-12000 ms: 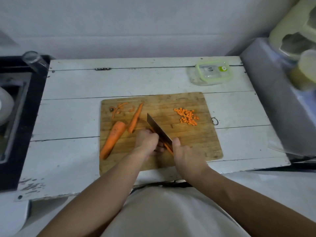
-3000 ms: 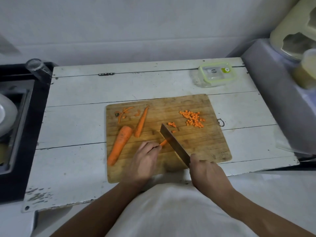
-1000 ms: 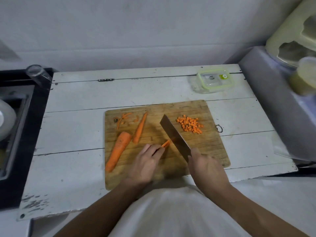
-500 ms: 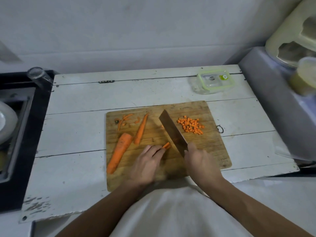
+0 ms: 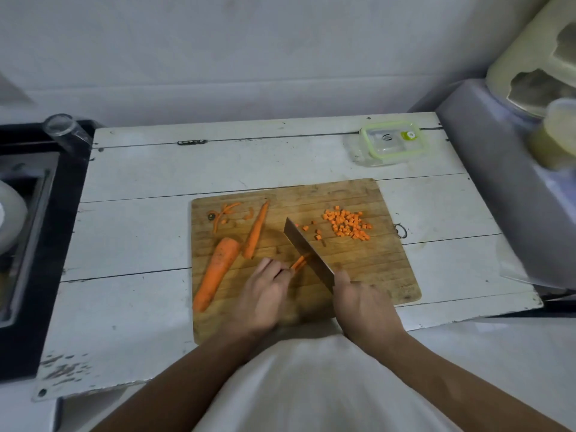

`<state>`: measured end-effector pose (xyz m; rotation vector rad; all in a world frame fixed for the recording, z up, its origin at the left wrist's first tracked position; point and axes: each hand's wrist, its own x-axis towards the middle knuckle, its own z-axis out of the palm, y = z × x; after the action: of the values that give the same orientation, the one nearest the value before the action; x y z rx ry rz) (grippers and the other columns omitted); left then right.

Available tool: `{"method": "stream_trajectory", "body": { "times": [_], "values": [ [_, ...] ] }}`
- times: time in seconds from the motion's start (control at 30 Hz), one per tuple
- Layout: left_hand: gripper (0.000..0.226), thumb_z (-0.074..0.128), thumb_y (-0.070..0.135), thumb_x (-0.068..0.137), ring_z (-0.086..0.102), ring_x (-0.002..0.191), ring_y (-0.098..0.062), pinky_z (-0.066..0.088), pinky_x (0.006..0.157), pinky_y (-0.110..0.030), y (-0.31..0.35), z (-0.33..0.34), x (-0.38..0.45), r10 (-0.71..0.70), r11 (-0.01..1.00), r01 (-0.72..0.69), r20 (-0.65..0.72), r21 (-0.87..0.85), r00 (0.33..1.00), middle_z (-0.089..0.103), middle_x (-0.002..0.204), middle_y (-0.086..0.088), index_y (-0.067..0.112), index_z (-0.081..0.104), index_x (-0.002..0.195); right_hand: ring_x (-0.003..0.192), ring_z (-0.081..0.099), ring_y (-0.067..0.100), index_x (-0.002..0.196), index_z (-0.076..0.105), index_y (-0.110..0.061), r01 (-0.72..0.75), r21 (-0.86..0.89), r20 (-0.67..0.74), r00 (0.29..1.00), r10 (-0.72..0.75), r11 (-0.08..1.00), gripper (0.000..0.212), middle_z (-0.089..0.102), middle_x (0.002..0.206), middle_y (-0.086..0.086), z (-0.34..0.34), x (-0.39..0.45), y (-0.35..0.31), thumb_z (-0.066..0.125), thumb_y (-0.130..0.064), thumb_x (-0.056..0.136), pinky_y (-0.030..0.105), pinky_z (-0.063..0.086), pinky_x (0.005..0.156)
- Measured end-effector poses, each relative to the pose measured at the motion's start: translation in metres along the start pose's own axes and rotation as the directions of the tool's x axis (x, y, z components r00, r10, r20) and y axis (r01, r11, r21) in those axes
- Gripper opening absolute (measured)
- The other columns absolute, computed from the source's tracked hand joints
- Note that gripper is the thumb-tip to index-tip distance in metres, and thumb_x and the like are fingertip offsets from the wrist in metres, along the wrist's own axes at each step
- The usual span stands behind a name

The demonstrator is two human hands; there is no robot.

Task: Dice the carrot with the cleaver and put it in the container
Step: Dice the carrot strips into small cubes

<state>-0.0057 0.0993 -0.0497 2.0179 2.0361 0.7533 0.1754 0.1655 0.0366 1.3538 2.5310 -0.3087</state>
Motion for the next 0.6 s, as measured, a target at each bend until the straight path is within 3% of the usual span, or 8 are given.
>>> {"method": "stream_trajectory", "body": {
  "times": [0.1,0.3,0.43,0.53,0.6],
  "values": [
    [0.027,0.071,0.000,0.088,0.057,0.098,-0.021,0.055,0.077,-0.033,0.000,0.000,-0.002,-0.010,1.000,0.010,0.007,-0.011,1.000,0.066,0.104,-0.003,0.007,0.075,0.114,0.062,0.052,0.024,0.098,0.032,-0.026,-0.041,0.055,-0.035,0.998,0.043,0.998,0.023,0.065,0.081,0.001,0.000,0.012,-0.003,0.051,-0.013,0.098,0.035,0.048,0.058],
    [0.030,0.068,-0.001,0.090,0.058,0.100,-0.021,0.055,0.077,-0.034,-0.004,0.000,-0.006,-0.028,0.999,0.029,0.011,-0.041,1.000,0.064,0.107,-0.003,0.008,0.074,0.118,0.067,0.065,0.026,0.094,0.035,-0.025,-0.013,0.065,-0.077,0.997,0.018,0.998,0.018,0.066,0.079,-0.001,-0.006,-0.011,0.012,0.051,-0.021,0.099,0.032,0.044,0.058],
    [0.031,0.066,-0.003,0.090,0.056,0.098,-0.020,0.051,0.078,-0.031,-0.005,-0.001,-0.005,0.002,0.999,-0.001,0.018,-0.049,1.000,0.062,0.105,-0.001,0.008,0.073,0.118,0.048,0.060,0.024,0.090,0.048,-0.019,0.055,-0.025,-0.100,0.993,-0.057,0.998,0.029,0.062,0.063,0.000,-0.006,-0.024,0.017,0.074,-0.012,0.080,0.026,0.030,0.048],
    [0.032,0.068,-0.003,0.089,0.055,0.099,-0.021,0.052,0.078,-0.032,-0.006,0.000,-0.004,0.000,1.000,0.000,0.042,-0.019,0.999,0.062,0.104,-0.002,0.006,0.072,0.119,0.069,0.067,0.026,0.106,0.047,-0.019,0.035,-0.040,0.021,0.999,-0.034,0.999,0.014,0.068,0.082,0.002,0.000,-0.021,0.013,0.054,-0.015,0.094,0.030,0.038,0.057],
    [0.032,0.069,-0.003,0.088,0.055,0.100,-0.021,0.052,0.078,-0.031,-0.005,0.001,-0.004,-0.001,1.000,0.001,0.053,-0.007,0.999,0.062,0.104,-0.002,0.006,0.073,0.119,0.072,0.067,0.028,0.106,0.045,-0.020,0.029,-0.021,0.040,0.999,-0.028,0.999,0.015,0.068,0.085,0.003,0.004,-0.014,0.010,0.051,-0.012,0.095,0.033,0.044,0.060]
  ]
}}
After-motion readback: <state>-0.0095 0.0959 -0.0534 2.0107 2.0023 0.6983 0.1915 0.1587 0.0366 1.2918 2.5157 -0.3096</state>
